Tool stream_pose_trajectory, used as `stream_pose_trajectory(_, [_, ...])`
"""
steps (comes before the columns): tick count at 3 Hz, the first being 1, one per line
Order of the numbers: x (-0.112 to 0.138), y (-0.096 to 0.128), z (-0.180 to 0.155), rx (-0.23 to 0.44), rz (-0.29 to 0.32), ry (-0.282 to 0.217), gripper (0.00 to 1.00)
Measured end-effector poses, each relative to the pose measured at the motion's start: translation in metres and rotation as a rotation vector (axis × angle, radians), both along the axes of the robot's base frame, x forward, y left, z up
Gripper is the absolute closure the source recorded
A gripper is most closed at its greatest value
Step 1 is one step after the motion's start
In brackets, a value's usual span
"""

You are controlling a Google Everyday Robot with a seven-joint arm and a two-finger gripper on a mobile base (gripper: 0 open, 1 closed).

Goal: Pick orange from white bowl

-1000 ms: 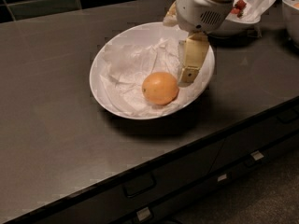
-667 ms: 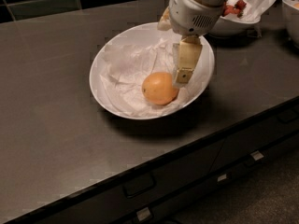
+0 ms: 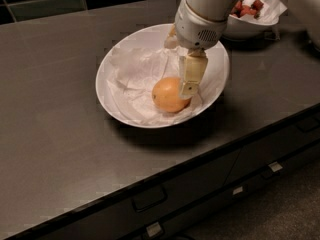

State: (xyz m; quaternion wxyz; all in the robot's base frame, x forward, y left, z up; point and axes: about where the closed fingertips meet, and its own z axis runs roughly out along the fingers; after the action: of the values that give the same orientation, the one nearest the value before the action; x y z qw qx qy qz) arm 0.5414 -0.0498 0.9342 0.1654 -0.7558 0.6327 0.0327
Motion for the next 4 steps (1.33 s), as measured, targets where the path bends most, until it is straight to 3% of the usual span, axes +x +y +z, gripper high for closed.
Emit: stream_pose_trajectory(4, [-0.005,-0.004,-0.051,-0.001,0.006,0.113,0.21])
